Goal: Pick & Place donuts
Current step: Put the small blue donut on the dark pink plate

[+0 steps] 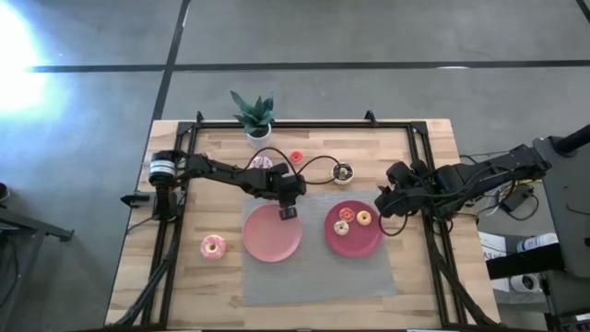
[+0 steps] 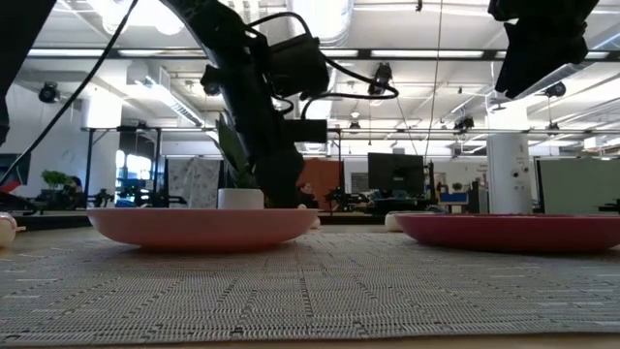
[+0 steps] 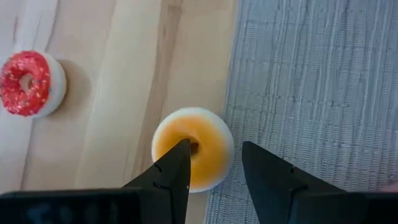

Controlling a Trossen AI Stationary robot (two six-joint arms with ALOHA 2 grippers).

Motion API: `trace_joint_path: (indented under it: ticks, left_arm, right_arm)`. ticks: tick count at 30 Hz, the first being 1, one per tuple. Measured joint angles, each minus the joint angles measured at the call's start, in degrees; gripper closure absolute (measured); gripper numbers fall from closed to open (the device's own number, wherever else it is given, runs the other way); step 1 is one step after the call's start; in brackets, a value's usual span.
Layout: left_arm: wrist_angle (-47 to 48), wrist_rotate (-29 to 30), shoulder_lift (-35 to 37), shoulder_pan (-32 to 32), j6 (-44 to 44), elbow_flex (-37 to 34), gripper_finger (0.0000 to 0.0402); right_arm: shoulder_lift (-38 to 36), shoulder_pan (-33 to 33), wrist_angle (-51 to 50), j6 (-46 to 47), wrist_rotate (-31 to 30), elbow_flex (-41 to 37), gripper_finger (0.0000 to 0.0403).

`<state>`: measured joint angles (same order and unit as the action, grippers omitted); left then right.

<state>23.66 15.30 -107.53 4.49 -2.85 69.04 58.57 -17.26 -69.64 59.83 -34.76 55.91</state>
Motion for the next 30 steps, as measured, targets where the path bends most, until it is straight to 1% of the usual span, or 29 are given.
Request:
trace_joint_path:
  ticks: [6, 13, 15, 18, 24, 25, 28, 30]
  left_arm:
    - [0.1, 1.2, -2.1, 1.6, 0.0, 0.1, 0.0282]
    - [0.3, 1.2, -3.0, 2.4, -0.3, 0.2, 0.0283]
    - [0.3, 1.2, -3.0, 2.5, -0.3, 0.2, 0.0288]
    - [0.3, 1.1, -3.0, 2.5, -0.4, 0.2, 0.0312]
    - [0.1, 1.0, -3.0, 2.5, 0.4, 0.2, 0.0385]
    - [0.4, 1.1, -3.0, 2.5, 0.3, 0.5, 0.0392]
    - [1.9, 0.9, -2.4, 2.6, -0.4, 1.8, 0.0397]
    - [3.4, 0.0, -1.3, 2.6, -1.1, 4.2, 0.0398]
  right_arm:
    - [0.0, 0.0, 0.0, 1.7, 0.0, 0.0, 0.022]
    - [0.0, 0.0, 0.0, 3.6, 0.0, 0.0, 0.022]
    - [0.0, 0.0, 0.0, 3.8, 0.0, -0.1, 0.022]
    - [0.0, 0.0, 0.0, 4.4, -0.1, -0.1, 0.022]
    - [0.0, 0.0, 0.3, 4.7, -1.5, -0.1, 0.022]
    - [0.0, 0.0, 0.4, 4.6, -1.5, -0.1, 0.022]
    - [0.0, 0.0, 1.1, 3.0, -1.4, -0.1, 0.0221]
    - [0.0, 0.0, 1.9, 0.7, -1.0, -0.1, 0.0225]
